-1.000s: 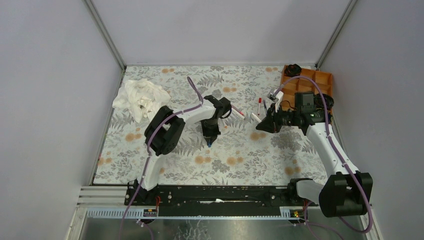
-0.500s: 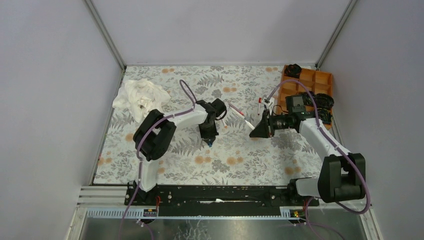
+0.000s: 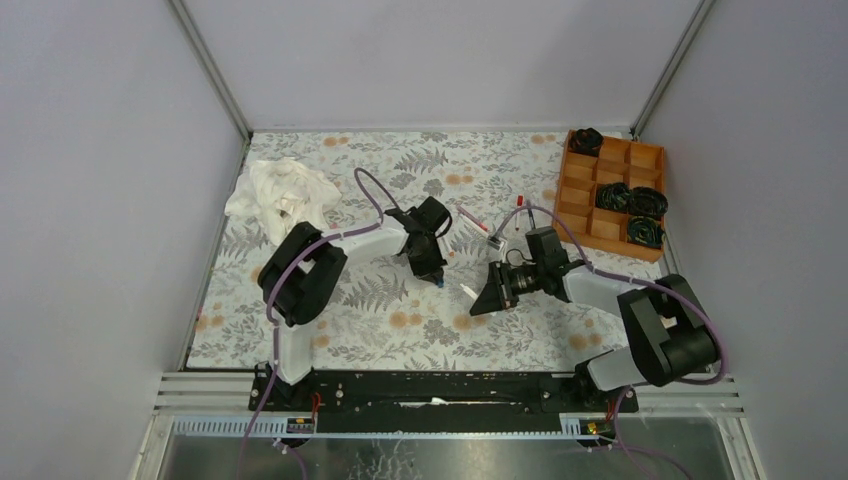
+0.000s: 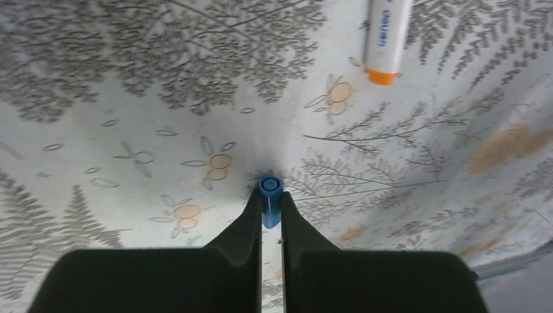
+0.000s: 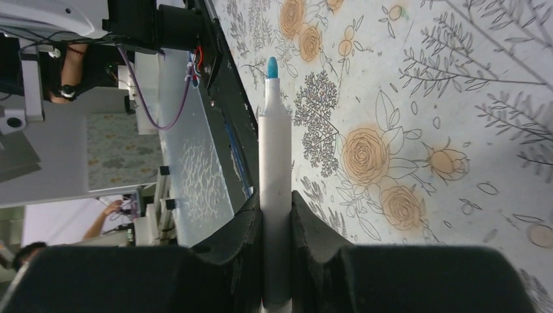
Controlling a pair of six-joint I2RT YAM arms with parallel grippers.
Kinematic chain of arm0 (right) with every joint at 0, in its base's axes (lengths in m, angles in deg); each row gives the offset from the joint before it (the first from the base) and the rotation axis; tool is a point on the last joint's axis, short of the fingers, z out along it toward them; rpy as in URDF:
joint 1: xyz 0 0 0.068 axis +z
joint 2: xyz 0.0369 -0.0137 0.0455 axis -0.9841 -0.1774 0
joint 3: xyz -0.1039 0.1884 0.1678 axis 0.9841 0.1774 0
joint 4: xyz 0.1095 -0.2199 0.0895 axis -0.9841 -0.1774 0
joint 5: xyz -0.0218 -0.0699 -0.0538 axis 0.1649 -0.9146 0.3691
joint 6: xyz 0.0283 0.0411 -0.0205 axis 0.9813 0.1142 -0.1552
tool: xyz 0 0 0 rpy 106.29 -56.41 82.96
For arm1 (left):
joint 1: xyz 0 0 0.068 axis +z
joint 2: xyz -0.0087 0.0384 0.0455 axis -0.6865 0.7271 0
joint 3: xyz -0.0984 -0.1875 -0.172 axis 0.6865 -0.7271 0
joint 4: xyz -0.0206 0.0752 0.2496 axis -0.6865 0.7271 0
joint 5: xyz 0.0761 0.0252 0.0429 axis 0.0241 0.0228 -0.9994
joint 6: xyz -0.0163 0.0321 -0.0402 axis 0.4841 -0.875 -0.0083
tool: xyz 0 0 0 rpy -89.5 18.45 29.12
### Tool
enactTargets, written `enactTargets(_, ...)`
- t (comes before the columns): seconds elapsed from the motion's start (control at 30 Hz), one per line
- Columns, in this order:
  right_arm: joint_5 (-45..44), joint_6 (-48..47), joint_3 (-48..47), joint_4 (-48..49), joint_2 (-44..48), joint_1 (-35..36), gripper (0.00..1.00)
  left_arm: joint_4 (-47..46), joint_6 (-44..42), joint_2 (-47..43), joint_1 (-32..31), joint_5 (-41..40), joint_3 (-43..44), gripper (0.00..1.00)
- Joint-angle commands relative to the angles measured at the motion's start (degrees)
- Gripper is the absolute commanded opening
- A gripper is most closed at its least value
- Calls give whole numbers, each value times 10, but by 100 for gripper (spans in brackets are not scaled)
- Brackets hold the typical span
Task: Insert the pens into the pen caps
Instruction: Insert the pen cap onto the pen.
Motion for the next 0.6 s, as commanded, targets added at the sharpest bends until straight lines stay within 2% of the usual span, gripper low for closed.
enactTargets(0.0, -44, 130, 6, 110, -36, 35, 0, -53, 26, 38, 6, 37, -19, 1)
enactTargets(0.17, -66, 162, 15, 119, -51, 52, 0, -77, 51, 33, 16, 57, -44, 1)
enactTargets(0.33, -144, 167, 5, 87, -74, 64, 0, -85, 62, 36, 23, 70, -57, 2)
enactTargets(0.57, -167, 168, -10, 92, -120, 86, 0, -80, 69, 48, 26, 83, -61, 2)
